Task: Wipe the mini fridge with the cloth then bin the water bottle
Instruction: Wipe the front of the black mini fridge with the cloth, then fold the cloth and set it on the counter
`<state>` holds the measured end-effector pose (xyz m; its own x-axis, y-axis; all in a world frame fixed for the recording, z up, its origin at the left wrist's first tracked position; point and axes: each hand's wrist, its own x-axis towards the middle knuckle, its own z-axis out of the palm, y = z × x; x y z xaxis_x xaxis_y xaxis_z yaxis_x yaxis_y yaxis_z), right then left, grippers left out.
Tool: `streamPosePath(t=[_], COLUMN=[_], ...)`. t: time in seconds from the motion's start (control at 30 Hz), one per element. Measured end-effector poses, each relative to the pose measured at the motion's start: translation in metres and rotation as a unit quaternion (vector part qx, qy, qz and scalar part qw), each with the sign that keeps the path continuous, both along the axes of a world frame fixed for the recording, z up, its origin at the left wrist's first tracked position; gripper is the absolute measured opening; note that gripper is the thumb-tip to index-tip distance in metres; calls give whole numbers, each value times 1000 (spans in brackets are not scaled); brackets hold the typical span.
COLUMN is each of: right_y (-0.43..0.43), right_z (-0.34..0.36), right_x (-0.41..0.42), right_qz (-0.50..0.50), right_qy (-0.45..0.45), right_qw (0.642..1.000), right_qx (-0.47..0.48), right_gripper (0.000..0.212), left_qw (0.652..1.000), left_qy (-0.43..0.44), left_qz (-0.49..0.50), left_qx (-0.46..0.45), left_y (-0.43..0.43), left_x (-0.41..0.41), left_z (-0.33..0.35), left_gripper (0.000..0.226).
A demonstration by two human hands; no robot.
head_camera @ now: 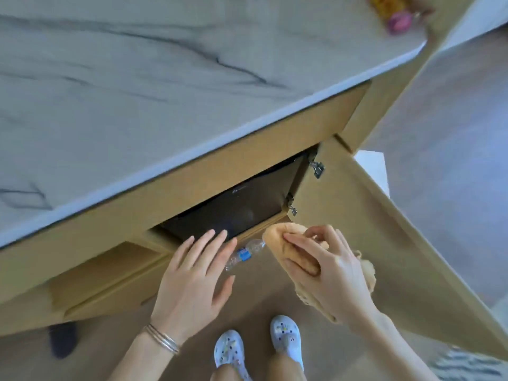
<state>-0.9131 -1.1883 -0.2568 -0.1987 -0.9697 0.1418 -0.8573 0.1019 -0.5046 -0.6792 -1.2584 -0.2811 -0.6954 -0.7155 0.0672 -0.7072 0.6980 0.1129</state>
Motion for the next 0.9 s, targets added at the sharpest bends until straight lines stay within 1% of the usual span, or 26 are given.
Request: streamPosePath(t=[0.1,0.27,0.37,0.47,0.67,0.9], right_y=[-4,-19,-29,-37,-75,-168], right_z=[67,165,212,245,277,271], right_x=[8,20,28,35,48,54], right_qz=[10,31,39,47,81,132], right_qy=[6,30,30,33,62,103], right_qw=[1000,998,998,997,992,982], right_qx=[-16,-36,-50,-60,-69,-83], right_gripper=[31,33,33,31,33,32], left_qw=[999,998,997,996,995,991], left_qy=[33,55,58,58,49,30], left_qz=[25,6,-3,14,49,117], left_qx=[-13,-39,-52,-61,-69,-64], left_y=[-3,-2,-3,-9,-29,-76], left_x=[5,13,20,29,45,47], left_z=[67,164,209,242,269,252], left_gripper=[52,48,48,48,50,51])
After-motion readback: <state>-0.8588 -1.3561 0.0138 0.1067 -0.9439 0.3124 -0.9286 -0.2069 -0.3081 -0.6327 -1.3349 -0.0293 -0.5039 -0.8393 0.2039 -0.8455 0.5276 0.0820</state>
